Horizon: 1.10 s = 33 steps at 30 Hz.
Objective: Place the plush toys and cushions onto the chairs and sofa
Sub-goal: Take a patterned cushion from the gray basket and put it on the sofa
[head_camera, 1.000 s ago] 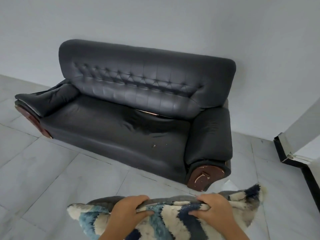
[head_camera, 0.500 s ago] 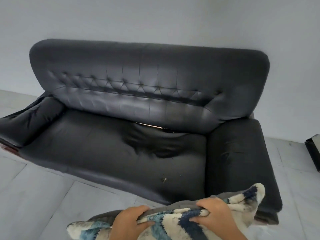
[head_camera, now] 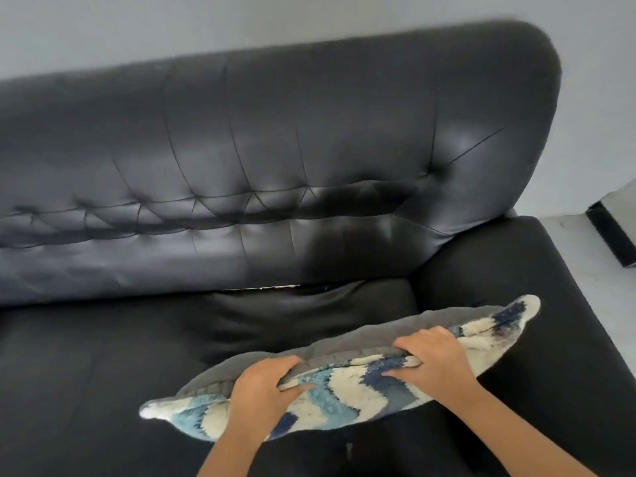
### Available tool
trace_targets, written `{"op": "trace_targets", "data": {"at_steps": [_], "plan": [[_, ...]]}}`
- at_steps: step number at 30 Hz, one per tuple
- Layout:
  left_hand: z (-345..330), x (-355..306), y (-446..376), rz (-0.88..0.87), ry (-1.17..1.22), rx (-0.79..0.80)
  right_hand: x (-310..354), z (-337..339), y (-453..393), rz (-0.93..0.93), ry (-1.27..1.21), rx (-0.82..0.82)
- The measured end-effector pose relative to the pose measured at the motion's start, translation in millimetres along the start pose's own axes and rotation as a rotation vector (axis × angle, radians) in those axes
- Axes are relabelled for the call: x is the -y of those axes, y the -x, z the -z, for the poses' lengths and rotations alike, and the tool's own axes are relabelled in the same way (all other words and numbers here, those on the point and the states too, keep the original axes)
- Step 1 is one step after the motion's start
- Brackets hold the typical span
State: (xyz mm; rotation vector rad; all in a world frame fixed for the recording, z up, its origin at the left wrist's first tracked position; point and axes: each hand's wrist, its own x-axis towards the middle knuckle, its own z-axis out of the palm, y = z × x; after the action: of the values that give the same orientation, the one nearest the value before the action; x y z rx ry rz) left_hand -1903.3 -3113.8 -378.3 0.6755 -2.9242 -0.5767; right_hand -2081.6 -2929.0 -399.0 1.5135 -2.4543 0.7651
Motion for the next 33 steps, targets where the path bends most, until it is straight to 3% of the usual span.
{"op": "trace_targets", "data": {"at_steps": [4, 7, 11, 13, 15, 18, 20, 24, 27, 29, 33], "plan": [[-30.2, 36.0, -67.5, -0.092, 0.024, 0.001, -31.4, -43.7, -27.5, -0.071, 0.054, -0.017], [-38.6, 61.3, -105.0, -0.081, 0.137, -0.043, -42.3, -63.5, -55.3, -0.123, 0.079, 0.061], [-38.6, 87.0, -156.7, 0.029, 0.239, 0.145, -55.7, -90.1, -104.4, -0.229, 0.028, 0.194], [-50.0, 106.8, -185.5, -0.032, 0.028, 0.131, -69.3, -115.0, -122.4, -0.3, 0.027, 0.239], [-68.2, 127.6, -209.7, -0.002, -0.216, 0.035, -85.9, -146.8, -131.1, -0.28, 0.219, 0.251], [-105.3, 137.8, -212.3, 0.158, -0.195, 0.07, -108.2, -172.8, -125.1, -0.513, 0.396, 0.51], [-133.7, 142.2, -191.4, 0.197, -0.201, 0.107, -120.3, -180.8, -102.4, -0.67, 0.385, 0.665], [-174.0, 162.5, -156.5, 0.41, -0.048, 0.262, -121.9, -193.8, -77.1, -0.625, 0.424, 0.554], [-183.0, 174.4, -153.9, 0.51, 0.055, 0.122, -102.0, -214.4, -87.0, -0.459, 0.43, 0.484], [-184.6, 181.4, -157.8, 0.523, 0.08, 0.054, -95.9, -234.1, -90.5, -0.34, 0.414, 0.423], [-212.8, 181.3, -174.6, 0.451, -0.032, 0.238, -137.0, -272.6, -79.1, -0.307, 0.436, 0.523]]}}
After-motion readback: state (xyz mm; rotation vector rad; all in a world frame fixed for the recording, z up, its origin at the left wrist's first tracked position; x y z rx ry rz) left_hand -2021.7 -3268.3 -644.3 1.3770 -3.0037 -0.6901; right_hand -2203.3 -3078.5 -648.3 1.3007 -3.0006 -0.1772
